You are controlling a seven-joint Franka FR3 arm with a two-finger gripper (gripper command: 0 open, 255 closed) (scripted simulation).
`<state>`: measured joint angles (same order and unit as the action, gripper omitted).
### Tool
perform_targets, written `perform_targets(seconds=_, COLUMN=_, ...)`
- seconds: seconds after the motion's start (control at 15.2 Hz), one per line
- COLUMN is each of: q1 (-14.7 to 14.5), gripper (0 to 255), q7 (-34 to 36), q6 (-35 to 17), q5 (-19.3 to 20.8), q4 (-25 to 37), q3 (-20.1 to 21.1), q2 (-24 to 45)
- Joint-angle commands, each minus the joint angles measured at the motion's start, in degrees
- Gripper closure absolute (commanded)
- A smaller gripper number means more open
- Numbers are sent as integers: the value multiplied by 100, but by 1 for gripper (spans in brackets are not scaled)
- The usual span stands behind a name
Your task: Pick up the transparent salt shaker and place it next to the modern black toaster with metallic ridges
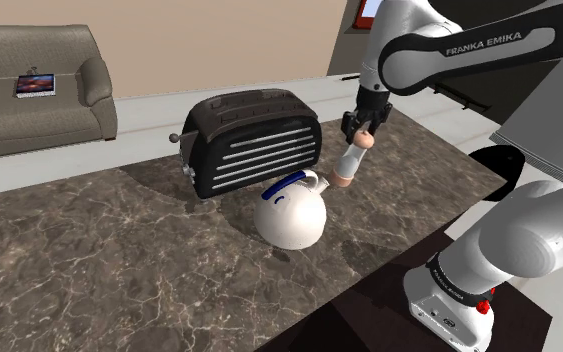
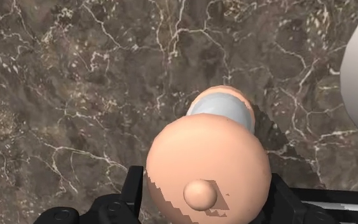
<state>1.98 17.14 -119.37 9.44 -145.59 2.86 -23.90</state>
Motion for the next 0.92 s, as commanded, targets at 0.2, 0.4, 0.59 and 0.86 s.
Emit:
perform_targets(seconds=0.2, q1=-2, gripper=255, q7=31, q6=-124, q5=8, q4=-106, q3=8, q2=14)
perform_targets(seconds=0.4, q1=-2, gripper=255, q7=31, q6=-124, q5=8, q4=-106, q3=8, q2=14)
perform_targets(seconds=0.59, q1=-2, gripper=0, q7=31, q6=-124, q5=8, q4=-106, q3=8, q2=14)
perform_targets(seconds=0.86, q1=-2, gripper=0, q7=31, q6=-124, q5=8, q4=-106, q3=8, q2=14)
